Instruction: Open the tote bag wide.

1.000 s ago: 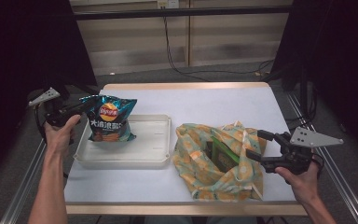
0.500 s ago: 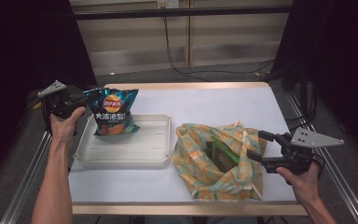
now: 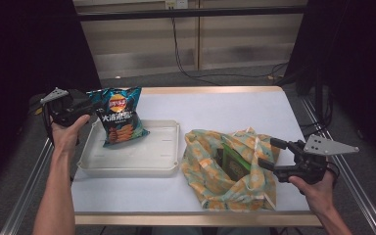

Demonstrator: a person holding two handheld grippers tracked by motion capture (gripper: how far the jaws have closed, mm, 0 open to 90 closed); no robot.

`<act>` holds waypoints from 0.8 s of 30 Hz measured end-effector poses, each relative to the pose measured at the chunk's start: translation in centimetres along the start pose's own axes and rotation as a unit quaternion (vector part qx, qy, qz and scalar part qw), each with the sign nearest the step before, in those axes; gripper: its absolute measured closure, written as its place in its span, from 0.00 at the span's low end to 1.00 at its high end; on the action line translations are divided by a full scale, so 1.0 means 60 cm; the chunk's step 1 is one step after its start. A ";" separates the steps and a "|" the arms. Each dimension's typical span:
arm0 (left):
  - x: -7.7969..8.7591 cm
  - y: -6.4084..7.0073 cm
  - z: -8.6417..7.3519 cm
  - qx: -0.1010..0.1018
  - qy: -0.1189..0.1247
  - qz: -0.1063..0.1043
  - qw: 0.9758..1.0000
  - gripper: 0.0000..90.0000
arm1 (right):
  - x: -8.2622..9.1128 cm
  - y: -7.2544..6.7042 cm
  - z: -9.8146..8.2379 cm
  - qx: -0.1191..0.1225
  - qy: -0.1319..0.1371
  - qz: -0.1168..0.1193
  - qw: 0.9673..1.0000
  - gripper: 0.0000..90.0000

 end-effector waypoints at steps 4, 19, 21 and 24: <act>0.017 0.001 0.001 0.009 0.021 0.004 1.000 0.48 | 0.000 -0.001 0.000 0.000 -0.002 0.001 1.000 0.23; 0.005 0.123 -0.052 -0.043 -0.017 -0.095 0.994 1.00 | -0.002 -0.006 0.003 0.001 -0.002 0.000 1.000 0.22; -0.007 0.142 -0.063 -0.047 -0.027 -0.098 0.994 1.00 | -0.003 -0.006 0.002 0.004 -0.001 0.001 1.000 0.22; -0.027 0.163 -0.082 -0.066 -0.054 -0.093 0.992 1.00 | -0.004 -0.007 0.001 0.004 -0.003 0.003 1.000 0.22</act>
Point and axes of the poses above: each handheld gripper's, and its own axes: x roughly backward along the jaws, z roughly out of its top, y roughly to its right, the point moved 8 cm from there along -x, roughly forward along the jaws, and after that the axes turned 4 degrees about x, right-handed, at the moved point
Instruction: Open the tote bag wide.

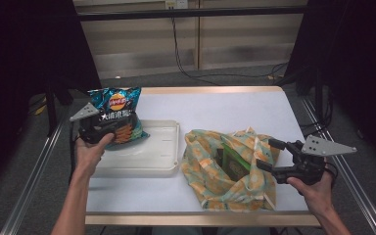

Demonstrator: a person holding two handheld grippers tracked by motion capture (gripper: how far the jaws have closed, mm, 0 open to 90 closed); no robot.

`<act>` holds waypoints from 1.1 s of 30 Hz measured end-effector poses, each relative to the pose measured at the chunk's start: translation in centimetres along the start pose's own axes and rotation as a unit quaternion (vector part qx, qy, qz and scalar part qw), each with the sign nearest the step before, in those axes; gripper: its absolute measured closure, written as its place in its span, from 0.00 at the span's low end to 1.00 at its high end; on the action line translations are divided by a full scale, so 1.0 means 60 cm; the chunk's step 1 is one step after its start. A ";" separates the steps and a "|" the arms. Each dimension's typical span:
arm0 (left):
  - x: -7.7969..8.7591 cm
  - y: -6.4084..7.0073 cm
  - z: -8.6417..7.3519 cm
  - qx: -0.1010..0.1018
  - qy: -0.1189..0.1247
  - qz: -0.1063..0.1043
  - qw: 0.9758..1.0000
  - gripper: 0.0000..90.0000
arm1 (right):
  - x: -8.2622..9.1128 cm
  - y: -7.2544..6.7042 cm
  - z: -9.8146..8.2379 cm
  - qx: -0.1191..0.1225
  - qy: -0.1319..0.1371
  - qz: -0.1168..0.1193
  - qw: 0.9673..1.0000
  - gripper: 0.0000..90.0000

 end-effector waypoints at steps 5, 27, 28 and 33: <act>-0.028 0.022 -0.011 -0.003 -0.020 -0.011 1.000 1.00 | 0.002 0.001 0.001 0.002 0.000 -0.001 1.000 0.22; -0.101 -0.014 -0.097 -0.011 -0.157 0.050 0.986 0.96 | 0.001 0.002 -0.002 -0.003 -0.001 0.001 1.000 0.22; -0.102 -0.017 -0.101 -0.009 -0.161 0.054 0.985 0.96 | 0.001 0.003 -0.004 -0.004 -0.002 0.000 1.000 0.22; -0.092 -0.035 -0.106 0.002 -0.162 0.065 0.985 1.00 | 0.001 0.004 -0.006 -0.005 -0.005 0.000 1.000 0.22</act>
Point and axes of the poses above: each handheld gripper's, and its own axes: x roughly backward along the jaws, z roughly out of its top, y roughly to its right, the point moved 8 cm from there along -x, roughly forward along the jaws, and after that the axes turned 4 degrees about x, right-handed, at the moved point
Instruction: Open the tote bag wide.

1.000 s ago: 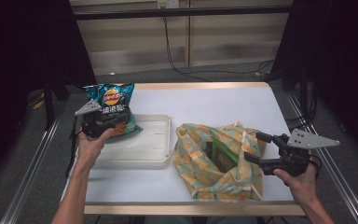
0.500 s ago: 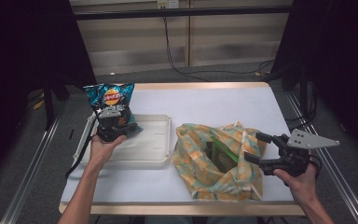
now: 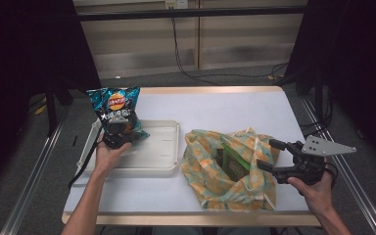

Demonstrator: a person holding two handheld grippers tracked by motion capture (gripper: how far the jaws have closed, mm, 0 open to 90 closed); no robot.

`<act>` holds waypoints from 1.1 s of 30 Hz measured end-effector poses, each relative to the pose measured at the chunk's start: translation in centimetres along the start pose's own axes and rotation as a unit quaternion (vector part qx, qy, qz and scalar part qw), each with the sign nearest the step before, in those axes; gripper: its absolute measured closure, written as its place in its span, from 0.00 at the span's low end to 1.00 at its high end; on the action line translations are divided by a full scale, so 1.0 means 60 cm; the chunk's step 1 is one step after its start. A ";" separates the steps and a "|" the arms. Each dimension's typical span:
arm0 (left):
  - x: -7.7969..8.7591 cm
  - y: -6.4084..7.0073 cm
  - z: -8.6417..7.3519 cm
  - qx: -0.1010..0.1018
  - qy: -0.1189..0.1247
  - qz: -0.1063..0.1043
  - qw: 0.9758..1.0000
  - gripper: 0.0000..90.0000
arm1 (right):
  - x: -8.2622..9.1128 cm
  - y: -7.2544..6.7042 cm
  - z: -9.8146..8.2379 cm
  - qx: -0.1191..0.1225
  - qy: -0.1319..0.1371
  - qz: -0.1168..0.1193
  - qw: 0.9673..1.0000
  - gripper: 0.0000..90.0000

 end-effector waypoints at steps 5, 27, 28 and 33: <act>0.013 -0.016 -0.009 0.008 0.007 0.011 1.000 1.00 | 0.000 0.000 0.001 0.002 0.001 0.001 1.000 0.22; 0.090 -0.084 -0.081 0.064 -0.024 0.009 0.998 1.00 | -0.002 -0.002 0.002 0.002 0.002 0.002 1.000 0.22; 0.092 -0.091 -0.082 0.064 -0.033 0.021 0.997 1.00 | -0.002 -0.002 0.002 0.002 0.000 0.000 1.000 0.22; 0.094 -0.114 -0.087 0.087 -0.033 0.042 0.995 1.00 | -0.003 -0.002 0.001 0.000 0.001 0.003 1.000 0.22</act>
Point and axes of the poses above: each handheld gripper's, and its own axes: x roughly backward along the jaws, z roughly out of its top, y roughly to its right, the point moved 8 cm from there along -x, roughly forward along the jaws, and after that the axes turned 4 degrees about x, right-handed, at the moved point
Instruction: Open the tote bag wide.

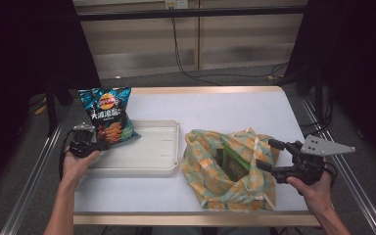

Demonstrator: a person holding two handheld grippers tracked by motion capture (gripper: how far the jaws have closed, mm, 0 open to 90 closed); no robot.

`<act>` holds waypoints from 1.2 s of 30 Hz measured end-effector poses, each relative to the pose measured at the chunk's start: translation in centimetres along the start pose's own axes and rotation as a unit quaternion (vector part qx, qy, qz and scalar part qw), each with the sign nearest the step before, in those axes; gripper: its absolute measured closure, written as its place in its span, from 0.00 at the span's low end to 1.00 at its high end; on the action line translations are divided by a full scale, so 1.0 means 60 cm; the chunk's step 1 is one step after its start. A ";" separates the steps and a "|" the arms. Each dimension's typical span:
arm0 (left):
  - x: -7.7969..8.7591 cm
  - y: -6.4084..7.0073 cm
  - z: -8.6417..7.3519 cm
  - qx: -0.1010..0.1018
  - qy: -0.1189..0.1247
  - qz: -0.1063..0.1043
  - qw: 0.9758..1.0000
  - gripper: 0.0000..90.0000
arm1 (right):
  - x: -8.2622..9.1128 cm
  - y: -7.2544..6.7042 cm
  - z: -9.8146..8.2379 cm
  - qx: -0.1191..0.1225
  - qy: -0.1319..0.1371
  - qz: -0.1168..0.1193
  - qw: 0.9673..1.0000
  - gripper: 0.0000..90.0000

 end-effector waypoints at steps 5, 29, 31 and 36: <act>-0.001 -0.005 0.002 0.001 -0.007 0.011 1.000 1.00 | 0.000 0.002 -0.002 -0.002 -0.002 -0.003 1.000 0.22; 0.091 0.133 0.008 -0.073 0.106 -0.081 0.988 0.86 | 0.003 -0.003 0.006 -0.001 -0.004 -0.003 1.000 0.32; 0.098 0.160 0.006 -0.086 0.116 -0.096 0.985 0.85 | 0.004 -0.002 0.007 -0.001 -0.002 -0.005 1.000 0.33; 0.109 0.214 0.003 -0.110 0.133 -0.109 0.979 0.80 | 0.003 0.001 0.007 -0.012 -0.006 -0.010 1.000 0.38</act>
Point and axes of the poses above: each handheld gripper's, and its own axes: x roughly backward along the jaws, z roughly out of its top, y roughly to its right, the point moved 8 cm from there along -x, roughly forward along the jaws, and after that the axes turned 4 degrees about x, right-handed, at the moved point
